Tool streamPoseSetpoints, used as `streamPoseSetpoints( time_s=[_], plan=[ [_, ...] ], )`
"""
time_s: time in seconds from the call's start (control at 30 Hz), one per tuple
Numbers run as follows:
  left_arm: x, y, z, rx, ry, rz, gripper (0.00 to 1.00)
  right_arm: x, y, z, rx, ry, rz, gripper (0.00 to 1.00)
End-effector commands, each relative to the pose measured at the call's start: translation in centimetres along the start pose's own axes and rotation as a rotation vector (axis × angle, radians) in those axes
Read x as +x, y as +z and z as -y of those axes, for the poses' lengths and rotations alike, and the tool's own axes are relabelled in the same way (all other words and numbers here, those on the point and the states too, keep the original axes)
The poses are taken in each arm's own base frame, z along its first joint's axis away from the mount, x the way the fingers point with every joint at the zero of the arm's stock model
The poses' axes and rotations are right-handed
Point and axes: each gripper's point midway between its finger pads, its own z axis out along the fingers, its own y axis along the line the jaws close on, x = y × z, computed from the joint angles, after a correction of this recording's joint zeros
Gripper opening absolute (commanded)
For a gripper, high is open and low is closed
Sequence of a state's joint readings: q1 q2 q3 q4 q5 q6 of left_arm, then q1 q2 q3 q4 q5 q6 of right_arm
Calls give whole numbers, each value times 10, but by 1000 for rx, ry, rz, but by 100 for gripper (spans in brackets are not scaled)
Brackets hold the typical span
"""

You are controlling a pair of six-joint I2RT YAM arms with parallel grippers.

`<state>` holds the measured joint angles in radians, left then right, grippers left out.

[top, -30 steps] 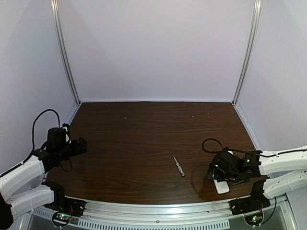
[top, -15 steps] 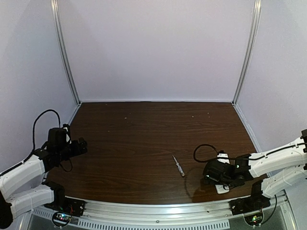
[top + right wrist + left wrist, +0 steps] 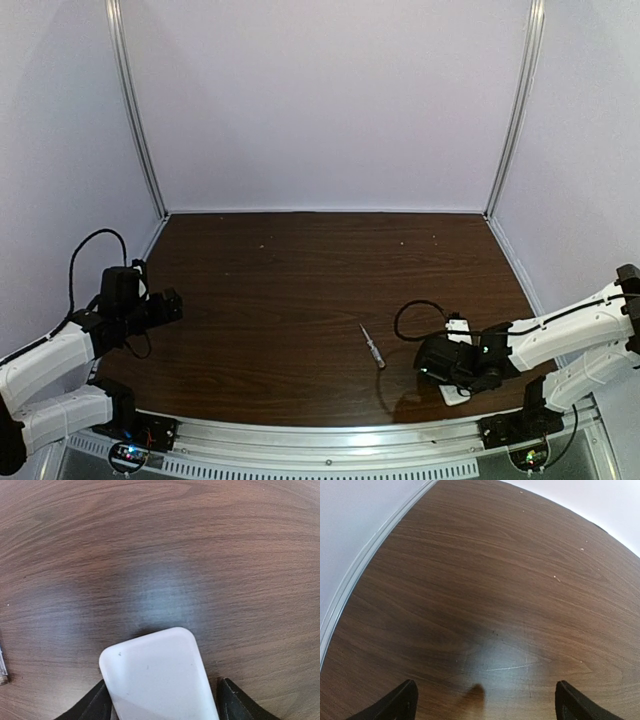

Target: Unload the batteries from the remote control

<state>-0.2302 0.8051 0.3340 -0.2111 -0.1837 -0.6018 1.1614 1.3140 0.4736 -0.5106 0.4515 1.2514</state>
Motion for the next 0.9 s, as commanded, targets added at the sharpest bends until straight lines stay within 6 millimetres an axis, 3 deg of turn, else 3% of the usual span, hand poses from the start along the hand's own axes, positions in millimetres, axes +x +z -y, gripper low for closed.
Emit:
streamPoseSetpoints(
  time_s=[0.0,0.4,0.7,0.87],
  plan=[
    [-14,-2,6,8,-14,36,97,23,0,-10,-48,-29,-112,72],
    [-14,-3,8,21,-13,43,97,-6,1,-57,-82,-90,-28,68],
    [-14,-3,9,26,-10,43,97,-42,21,-84,-28,-152,-1,66],
    [-15,-4,10,34,-7,47,97,-54,26,-89,-41,-166,1,77]
  ],
)
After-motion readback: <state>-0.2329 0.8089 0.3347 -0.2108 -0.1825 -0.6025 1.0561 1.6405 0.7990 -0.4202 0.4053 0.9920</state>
